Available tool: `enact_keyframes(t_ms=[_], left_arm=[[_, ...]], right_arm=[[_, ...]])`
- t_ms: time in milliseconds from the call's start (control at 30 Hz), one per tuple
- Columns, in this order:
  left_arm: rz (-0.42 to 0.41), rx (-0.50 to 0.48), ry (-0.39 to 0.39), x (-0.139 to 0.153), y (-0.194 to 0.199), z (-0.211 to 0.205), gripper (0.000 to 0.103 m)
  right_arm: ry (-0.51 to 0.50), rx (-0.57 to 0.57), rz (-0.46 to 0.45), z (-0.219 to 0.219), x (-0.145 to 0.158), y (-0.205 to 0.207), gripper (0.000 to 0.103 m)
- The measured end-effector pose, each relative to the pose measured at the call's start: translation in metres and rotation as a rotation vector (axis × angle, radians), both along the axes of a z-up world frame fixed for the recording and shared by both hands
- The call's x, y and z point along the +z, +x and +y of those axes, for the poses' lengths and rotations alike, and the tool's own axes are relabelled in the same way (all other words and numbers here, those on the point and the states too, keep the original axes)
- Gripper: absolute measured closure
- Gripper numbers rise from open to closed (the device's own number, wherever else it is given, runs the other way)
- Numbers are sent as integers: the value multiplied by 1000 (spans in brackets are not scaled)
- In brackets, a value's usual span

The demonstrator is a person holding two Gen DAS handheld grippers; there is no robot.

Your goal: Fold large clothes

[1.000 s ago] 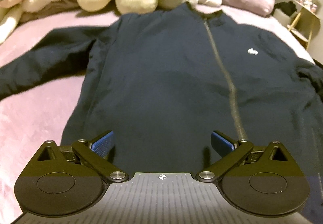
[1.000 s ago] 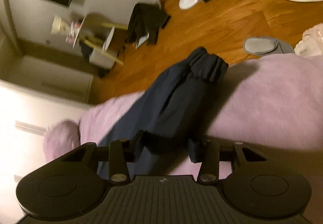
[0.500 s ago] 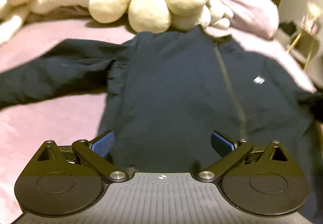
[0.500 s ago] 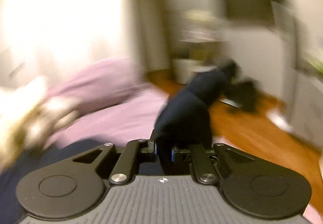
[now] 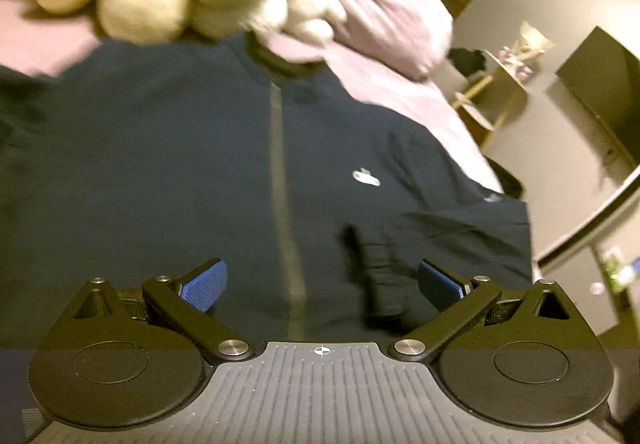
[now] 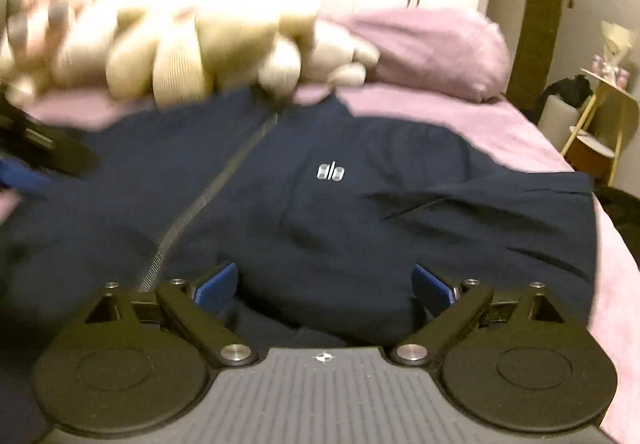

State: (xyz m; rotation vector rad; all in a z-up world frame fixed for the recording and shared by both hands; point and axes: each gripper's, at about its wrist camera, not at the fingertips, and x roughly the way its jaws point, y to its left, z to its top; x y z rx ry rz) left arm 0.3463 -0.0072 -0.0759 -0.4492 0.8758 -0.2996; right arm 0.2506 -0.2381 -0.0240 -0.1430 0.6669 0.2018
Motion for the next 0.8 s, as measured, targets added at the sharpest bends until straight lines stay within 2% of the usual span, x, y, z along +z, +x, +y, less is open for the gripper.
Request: enact_keyframes(t_ms=[67,100,133,167,200,233,267,367,400,433,467,500,600,667,700,733,800], left_arm=[[62,-15,-66,-16,17,-13,2],[96,-21,-99,-25,26,-19,14],[125,-22,-122,-31,32,-23,28],[152,-22,-140,-38,38,-28,32],[176,-22,-156,-44,45,-32,34],[192,-23,-161,-49,47,-36,34],[210,-25,-150,-54,53,-40,34],[216,-29,-126,-58,60,-47,34],[211,-35,-122,-57,62,-49,40],[207,-46,-123,-57,63,-51,64],[228,-64,-139,-59,66,-54,69],[252,-57,-144,-63,69,-56,69],[244,-58,-145,-68,73,-61,71],[238,-38,-162,-65,73,-55,84],[216,-34,-174,-59,73,-49,94],[190,-27,-183,-48,68,-42,94],[108,-9,-146,-23,66,-22,94]], right_arm=[[105,-51,-29,-25,13,-12,10],[162,-84,-28,-39,14,-17,13],[223,-130,-19,-55,13,-23,24],[274,-173,-4,-65,15,-24,41],[330,-216,20,-81,9,-27,49],[386,-258,47,-95,3,-30,61],[437,-291,72,-107,-4,-33,67],[542,-344,125,-131,-27,-49,69],[558,-353,132,-136,-32,-51,69],[571,-355,132,-138,-36,-54,70],[578,-355,129,-139,-38,-57,70],[582,-354,123,-139,-41,-55,70],[579,-359,103,-135,-42,-55,70],[587,-369,89,-133,-41,-56,70],[586,-379,83,-131,-40,-55,70],[580,-387,77,-130,-40,-55,70],[557,-393,69,-128,-36,-55,71]])
